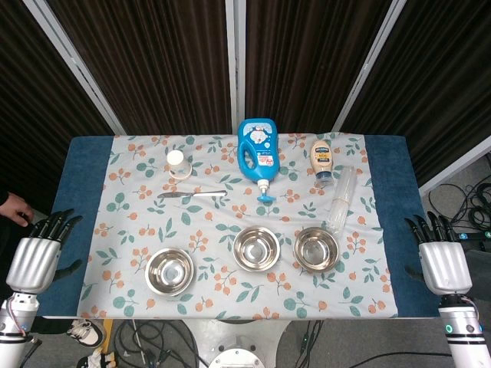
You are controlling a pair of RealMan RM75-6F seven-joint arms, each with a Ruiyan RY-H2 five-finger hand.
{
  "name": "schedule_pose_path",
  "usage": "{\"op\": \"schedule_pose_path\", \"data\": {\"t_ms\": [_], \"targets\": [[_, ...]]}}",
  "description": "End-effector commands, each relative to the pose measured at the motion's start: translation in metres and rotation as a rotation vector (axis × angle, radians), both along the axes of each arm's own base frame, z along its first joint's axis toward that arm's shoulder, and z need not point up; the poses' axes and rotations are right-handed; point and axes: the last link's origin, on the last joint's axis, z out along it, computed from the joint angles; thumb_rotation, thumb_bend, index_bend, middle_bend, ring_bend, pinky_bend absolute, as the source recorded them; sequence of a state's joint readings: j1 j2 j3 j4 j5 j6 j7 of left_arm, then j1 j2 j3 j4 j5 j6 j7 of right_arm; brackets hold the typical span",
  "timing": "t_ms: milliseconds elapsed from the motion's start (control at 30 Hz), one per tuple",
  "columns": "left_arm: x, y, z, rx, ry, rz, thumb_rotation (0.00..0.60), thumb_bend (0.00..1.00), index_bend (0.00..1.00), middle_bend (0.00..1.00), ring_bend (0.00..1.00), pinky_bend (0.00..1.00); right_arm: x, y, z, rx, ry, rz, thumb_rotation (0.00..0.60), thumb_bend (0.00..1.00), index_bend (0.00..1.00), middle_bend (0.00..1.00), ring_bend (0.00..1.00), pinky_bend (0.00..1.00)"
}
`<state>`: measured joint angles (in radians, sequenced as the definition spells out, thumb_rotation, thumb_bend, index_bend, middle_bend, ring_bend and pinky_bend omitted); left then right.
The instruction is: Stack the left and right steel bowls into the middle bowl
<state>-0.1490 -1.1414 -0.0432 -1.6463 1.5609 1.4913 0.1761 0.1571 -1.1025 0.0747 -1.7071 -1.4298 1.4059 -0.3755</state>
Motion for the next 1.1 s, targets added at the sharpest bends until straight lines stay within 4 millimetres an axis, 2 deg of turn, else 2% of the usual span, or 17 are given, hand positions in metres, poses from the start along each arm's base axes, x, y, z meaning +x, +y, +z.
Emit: {"op": "schedule_pose_path", "data": {"t_ms": [33, 333, 400, 500, 567, 633, 700, 867, 967, 1100], "targets": [[-0.001, 0.000, -0.001, -0.002, -0.003, 0.006, 0.600, 0.15, 0.23, 0.24, 0.17, 0.25, 0.001, -0.001, 0.000, -0.001, -0.001, 0.004, 0.600, 0.00, 0.14, 0.13, 0.01, 0.08], [0.000, 0.001, -0.002, -0.018, -0.010, 0.012, 0.600, 0.15, 0.23, 0.24, 0.17, 0.25, 0.007, -0.002, -0.002, 0.010, -0.001, 0.015, 0.600, 0.00, 0.14, 0.14, 0.03, 0.09], [0.003, 0.003, -0.003, -0.024, -0.005, 0.005, 0.600, 0.15, 0.23, 0.24, 0.17, 0.25, 0.015, -0.003, -0.005, 0.017, 0.005, 0.042, 0.600, 0.00, 0.14, 0.15, 0.11, 0.17], [0.006, 0.003, -0.005, -0.037, -0.006, 0.000, 0.600, 0.15, 0.23, 0.24, 0.17, 0.25, 0.026, -0.007, -0.015, 0.057, 0.023, 0.076, 0.600, 0.00, 0.18, 0.20, 0.29, 0.37], [0.006, 0.002, -0.006, -0.045, -0.006, 0.000, 0.600, 0.15, 0.23, 0.24, 0.17, 0.25, 0.034, -0.010, -0.025, 0.099, 0.035, 0.091, 0.600, 0.01, 0.24, 0.24, 0.44, 0.49], [0.004, 0.000, -0.008, -0.047, -0.008, 0.003, 0.600, 0.15, 0.23, 0.24, 0.17, 0.25, 0.043, -0.013, -0.038, 0.147, 0.056, 0.123, 0.600, 0.02, 0.29, 0.28, 0.54, 0.56], [0.001, -0.003, -0.009, -0.051, -0.016, 0.016, 0.600, 0.15, 0.23, 0.24, 0.17, 0.25, 0.052, -0.016, -0.053, 0.198, 0.078, 0.152, 0.600, 0.04, 0.34, 0.33, 0.59, 0.60], [-0.003, -0.007, -0.006, -0.049, -0.019, 0.025, 0.600, 0.15, 0.23, 0.24, 0.17, 0.25, 0.064, -0.020, -0.090, 0.310, 0.124, 0.186, 0.600, 0.09, 0.46, 0.42, 0.62, 0.62], [-0.007, -0.009, -0.004, -0.054, -0.024, 0.036, 0.600, 0.15, 0.23, 0.24, 0.17, 0.25, 0.067, -0.019, -0.110, 0.355, 0.135, 0.185, 0.600, 0.10, 0.49, 0.44, 0.62, 0.62], [-0.011, -0.009, -0.004, -0.061, -0.031, 0.044, 0.600, 0.15, 0.23, 0.24, 0.17, 0.25, 0.068, -0.019, -0.125, 0.388, 0.148, 0.176, 0.600, 0.10, 0.50, 0.45, 0.62, 0.62]]}}
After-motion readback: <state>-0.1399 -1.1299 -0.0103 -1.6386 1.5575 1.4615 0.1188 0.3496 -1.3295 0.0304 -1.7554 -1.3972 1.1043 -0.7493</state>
